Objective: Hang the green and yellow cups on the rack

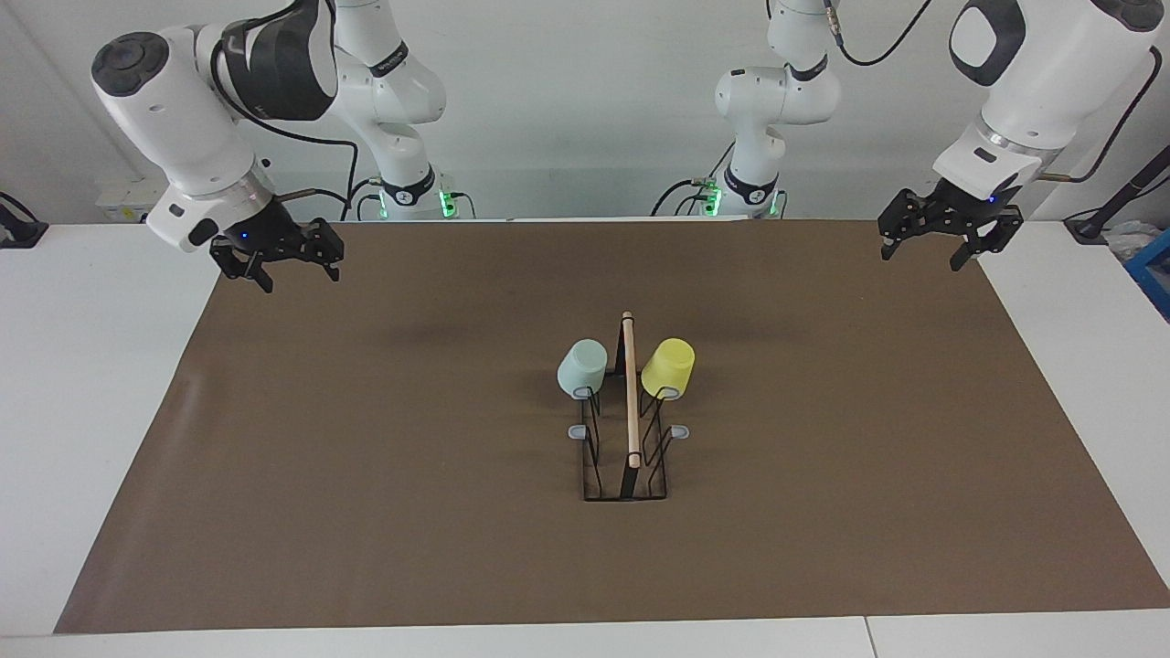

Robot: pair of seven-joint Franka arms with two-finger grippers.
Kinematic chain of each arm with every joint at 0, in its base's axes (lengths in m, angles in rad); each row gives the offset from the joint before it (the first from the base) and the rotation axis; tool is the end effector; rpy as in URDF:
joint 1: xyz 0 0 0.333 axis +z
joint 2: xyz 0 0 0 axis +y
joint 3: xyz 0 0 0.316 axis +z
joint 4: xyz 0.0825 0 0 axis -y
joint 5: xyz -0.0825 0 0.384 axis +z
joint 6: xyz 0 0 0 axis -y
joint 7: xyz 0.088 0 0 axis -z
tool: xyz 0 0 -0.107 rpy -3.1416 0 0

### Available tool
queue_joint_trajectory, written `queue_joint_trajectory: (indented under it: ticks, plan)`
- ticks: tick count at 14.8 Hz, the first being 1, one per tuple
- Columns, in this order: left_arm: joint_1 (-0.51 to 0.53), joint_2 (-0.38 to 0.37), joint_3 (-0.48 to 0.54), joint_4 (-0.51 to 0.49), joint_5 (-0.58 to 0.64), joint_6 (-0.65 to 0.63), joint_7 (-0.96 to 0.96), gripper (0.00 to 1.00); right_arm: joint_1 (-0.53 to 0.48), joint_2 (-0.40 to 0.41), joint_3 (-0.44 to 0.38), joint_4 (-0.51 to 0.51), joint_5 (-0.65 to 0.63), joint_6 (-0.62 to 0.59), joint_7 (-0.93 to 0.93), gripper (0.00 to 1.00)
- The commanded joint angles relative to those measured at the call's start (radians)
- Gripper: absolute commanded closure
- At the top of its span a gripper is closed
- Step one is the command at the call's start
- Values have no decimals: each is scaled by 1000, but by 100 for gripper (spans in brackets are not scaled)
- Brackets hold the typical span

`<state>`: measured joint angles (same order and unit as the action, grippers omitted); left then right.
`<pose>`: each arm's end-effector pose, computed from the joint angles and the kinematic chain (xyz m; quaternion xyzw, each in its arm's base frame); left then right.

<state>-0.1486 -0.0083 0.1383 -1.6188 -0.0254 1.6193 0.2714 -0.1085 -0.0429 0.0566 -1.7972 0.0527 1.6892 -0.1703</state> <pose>0.5558 -0.0080 0.6106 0.9901 -0.1398 0.0060 0.0126 0.5419 -0.0226 0.5509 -0.9976 -0.0551 0.0296 0.0283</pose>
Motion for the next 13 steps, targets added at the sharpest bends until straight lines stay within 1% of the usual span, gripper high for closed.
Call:
queue_joint_trajectory:
  ticks: [1,4,6,9,11,13]
  plan:
    - [7,-30,-11,-35,15,8,-12,0,-13,-6,0,68,15,-72,34,0]
    - [7,-30,-11,-35,15,8,-12,0,-14,-9,-4,113,24,-126,49,0]
    - [7,-30,-11,-35,16,8,-12,0,-14,-9,-4,150,62,-183,87,0]
    - [7,-30,-11,-35,15,8,-12,0,-10,-40,-1,128,64,-201,114,0]
    - [7,-30,-11,-35,15,8,-12,0,-8,-70,-1,93,64,-224,118,0]
    - [7,-30,-11,-35,15,8,-12,0,-8,-86,-1,91,64,-224,118,0]
